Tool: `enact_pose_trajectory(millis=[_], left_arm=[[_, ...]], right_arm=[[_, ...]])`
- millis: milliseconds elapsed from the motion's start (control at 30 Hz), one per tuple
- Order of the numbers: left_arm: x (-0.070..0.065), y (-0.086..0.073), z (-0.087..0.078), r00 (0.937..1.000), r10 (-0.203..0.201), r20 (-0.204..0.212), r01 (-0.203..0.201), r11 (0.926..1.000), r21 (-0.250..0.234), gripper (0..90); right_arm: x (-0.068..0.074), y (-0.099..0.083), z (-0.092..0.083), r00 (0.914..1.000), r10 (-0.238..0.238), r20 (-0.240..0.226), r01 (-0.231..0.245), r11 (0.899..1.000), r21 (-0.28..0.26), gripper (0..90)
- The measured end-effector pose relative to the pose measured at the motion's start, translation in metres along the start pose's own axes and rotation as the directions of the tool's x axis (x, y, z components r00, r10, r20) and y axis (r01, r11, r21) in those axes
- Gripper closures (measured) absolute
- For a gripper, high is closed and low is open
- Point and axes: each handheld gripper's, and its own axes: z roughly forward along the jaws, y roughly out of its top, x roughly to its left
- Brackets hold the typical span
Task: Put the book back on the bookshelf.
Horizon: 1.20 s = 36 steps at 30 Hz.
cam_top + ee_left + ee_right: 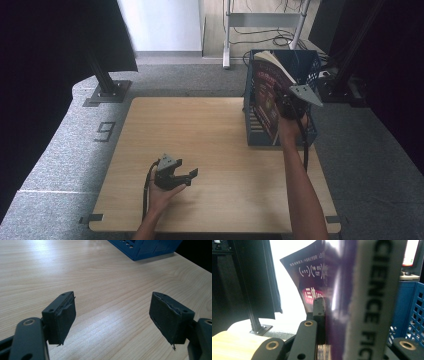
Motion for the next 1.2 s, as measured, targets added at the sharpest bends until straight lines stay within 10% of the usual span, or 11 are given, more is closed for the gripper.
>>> enact_pose_trajectory(millis=[1200], left_arm=[[0.001,0.001,-0.003,1.0,-0.008,-0.003,0.007,0.9998,-0.018,21.2]], right_arm=[[-0.005,-0.003,0.033,0.9976,0.017,0.067,-0.016,1.0,-0.015,81.7]])
